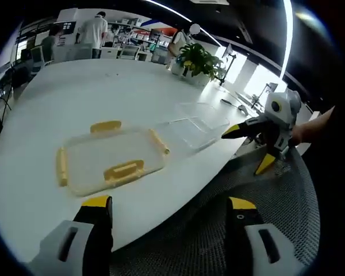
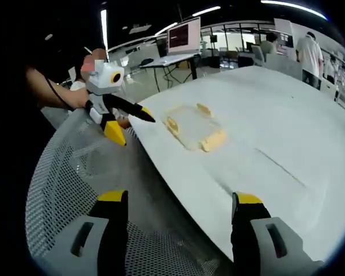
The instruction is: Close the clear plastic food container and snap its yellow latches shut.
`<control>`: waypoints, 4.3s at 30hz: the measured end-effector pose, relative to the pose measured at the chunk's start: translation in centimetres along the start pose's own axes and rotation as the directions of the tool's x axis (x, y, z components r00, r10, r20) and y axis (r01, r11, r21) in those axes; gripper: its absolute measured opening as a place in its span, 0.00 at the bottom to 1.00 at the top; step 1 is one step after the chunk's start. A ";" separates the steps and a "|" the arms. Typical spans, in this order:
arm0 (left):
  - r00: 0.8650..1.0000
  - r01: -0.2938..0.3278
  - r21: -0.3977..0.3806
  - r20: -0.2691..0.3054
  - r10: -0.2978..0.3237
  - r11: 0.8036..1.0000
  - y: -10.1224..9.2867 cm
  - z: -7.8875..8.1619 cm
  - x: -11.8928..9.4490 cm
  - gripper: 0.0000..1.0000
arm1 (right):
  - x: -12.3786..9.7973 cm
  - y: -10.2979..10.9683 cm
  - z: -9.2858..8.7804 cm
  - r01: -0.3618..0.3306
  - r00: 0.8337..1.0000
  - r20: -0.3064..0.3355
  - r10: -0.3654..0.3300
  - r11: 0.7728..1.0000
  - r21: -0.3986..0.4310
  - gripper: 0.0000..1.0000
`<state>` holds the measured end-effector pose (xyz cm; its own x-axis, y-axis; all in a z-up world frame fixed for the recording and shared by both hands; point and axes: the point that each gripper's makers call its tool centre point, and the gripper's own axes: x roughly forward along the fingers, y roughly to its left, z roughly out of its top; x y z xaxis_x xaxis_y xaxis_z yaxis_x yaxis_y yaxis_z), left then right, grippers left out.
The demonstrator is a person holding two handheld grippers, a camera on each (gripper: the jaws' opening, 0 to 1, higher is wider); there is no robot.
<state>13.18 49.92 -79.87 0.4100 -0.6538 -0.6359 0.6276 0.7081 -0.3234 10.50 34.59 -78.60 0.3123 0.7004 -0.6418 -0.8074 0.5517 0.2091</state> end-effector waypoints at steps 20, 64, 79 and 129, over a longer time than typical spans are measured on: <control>1.000 -0.019 -0.005 -0.008 0.019 1.000 0.3 0.0 0.0 0.79 | -0.3 0.2 0.6 -0.019 0.999 0.027 0.019 1.000 0.003 0.73; 1.000 0.011 0.193 -0.026 -0.006 0.981 1.6 3.0 -0.8 0.75 | 0.6 -0.5 7.3 -0.046 0.996 0.069 0.058 0.983 -0.176 0.66; 0.993 0.031 0.253 -0.115 -0.002 0.967 3.5 3.3 -1.2 0.77 | 2.7 -1.5 8.5 -0.048 0.998 0.030 0.056 0.973 -0.224 0.61; 0.923 0.134 0.473 -0.379 0.064 0.871 11.8 2.0 0.0 0.63 | 9.6 -5.6 8.6 -0.074 0.984 -0.178 0.016 0.942 -0.326 0.54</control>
<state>21.87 57.74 -82.30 0.1677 -0.4568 -0.8736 0.9145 0.4030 -0.0352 22.30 42.14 -79.53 0.2057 0.6173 -0.7593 -0.9473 0.3205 0.0039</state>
